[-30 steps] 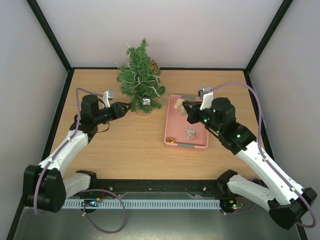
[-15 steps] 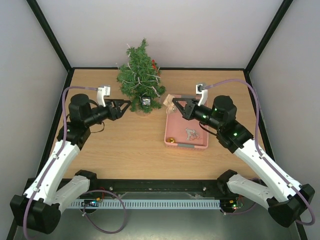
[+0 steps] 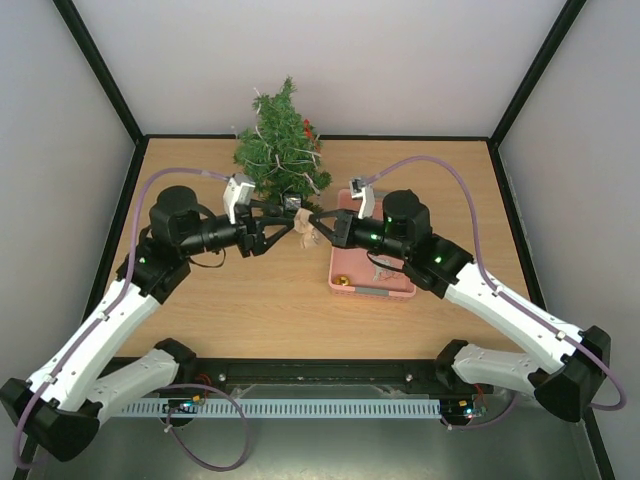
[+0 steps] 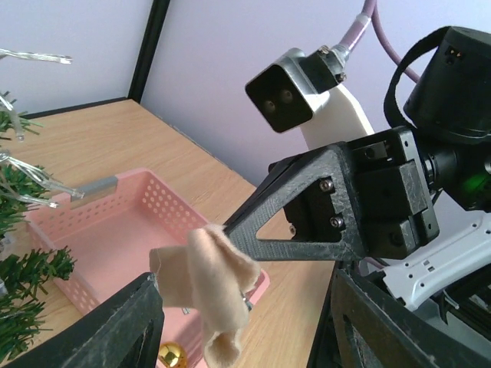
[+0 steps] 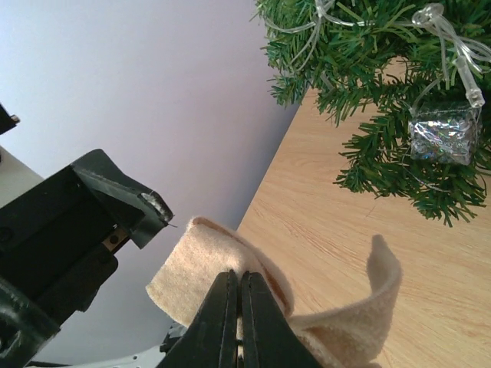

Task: Decorate the small christmas tree
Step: Place the decoration item on the Christmas tree.

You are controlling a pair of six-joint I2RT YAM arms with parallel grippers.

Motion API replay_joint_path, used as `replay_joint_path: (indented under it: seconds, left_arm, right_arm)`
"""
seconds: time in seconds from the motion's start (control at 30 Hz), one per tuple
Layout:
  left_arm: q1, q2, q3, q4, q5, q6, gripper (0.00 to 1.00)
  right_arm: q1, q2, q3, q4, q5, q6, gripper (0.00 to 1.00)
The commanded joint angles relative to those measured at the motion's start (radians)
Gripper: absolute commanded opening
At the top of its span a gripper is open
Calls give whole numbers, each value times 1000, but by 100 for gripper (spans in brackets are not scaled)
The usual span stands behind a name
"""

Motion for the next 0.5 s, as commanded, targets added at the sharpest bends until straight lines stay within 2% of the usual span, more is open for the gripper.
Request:
replay_joint_path:
  seconds: [0.0, 0.3, 0.37, 0.47]
  left_arm:
    - [-28, 38, 38, -39, -12, 49, 62]
    - [-46, 87, 38, -27, -2, 68, 60]
    - [-48, 99, 38, -24, -2, 70, 54]
    - [-49, 118, 44, -24, 0, 70, 39]
  right_arm:
    - [17, 8, 33, 49, 26, 37, 2]
    - [26, 15, 25, 62, 5, 41, 2]
    - [27, 16, 25, 63, 2, 37, 2]
    - [26, 16, 24, 63, 0, 30, 2]
